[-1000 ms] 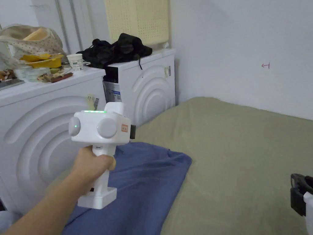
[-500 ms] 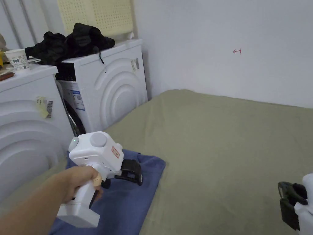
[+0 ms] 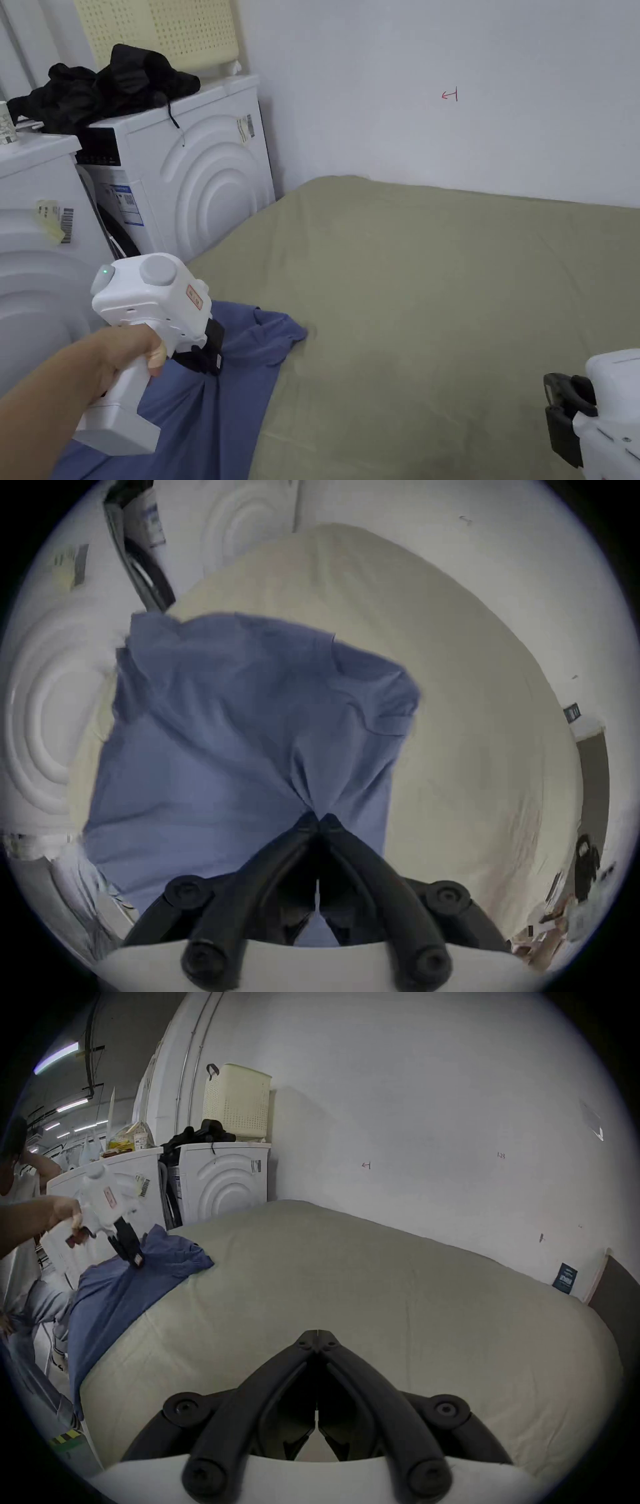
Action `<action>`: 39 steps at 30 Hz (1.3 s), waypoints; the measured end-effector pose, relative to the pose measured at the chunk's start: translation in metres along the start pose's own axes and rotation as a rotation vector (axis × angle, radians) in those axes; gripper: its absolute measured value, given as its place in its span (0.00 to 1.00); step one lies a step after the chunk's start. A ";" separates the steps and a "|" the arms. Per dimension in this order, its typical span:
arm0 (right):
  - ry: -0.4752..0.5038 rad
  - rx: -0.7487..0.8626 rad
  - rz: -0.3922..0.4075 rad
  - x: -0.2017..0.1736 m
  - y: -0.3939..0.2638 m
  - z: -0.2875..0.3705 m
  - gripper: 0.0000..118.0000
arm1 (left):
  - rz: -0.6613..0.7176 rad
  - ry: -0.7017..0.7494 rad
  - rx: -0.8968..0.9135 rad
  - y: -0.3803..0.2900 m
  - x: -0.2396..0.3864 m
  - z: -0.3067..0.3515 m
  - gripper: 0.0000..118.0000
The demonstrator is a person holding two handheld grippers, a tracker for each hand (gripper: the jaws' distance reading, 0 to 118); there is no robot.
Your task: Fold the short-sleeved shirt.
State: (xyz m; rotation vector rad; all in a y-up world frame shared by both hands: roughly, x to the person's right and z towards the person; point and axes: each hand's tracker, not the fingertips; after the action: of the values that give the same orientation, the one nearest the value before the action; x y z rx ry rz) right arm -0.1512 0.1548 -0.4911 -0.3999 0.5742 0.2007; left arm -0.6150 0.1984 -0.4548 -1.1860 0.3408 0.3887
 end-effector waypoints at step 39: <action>-0.723 -0.148 -0.306 0.315 -0.123 0.349 0.00 | -0.943 -0.664 -0.164 -0.224 0.651 0.022 0.02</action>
State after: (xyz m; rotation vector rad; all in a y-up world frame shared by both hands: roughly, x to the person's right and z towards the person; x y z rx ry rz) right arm 0.3144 0.2132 -0.3631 -0.5168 -0.2155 0.0812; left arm 0.0658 0.2205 -0.5576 -1.1721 -0.8240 -0.0411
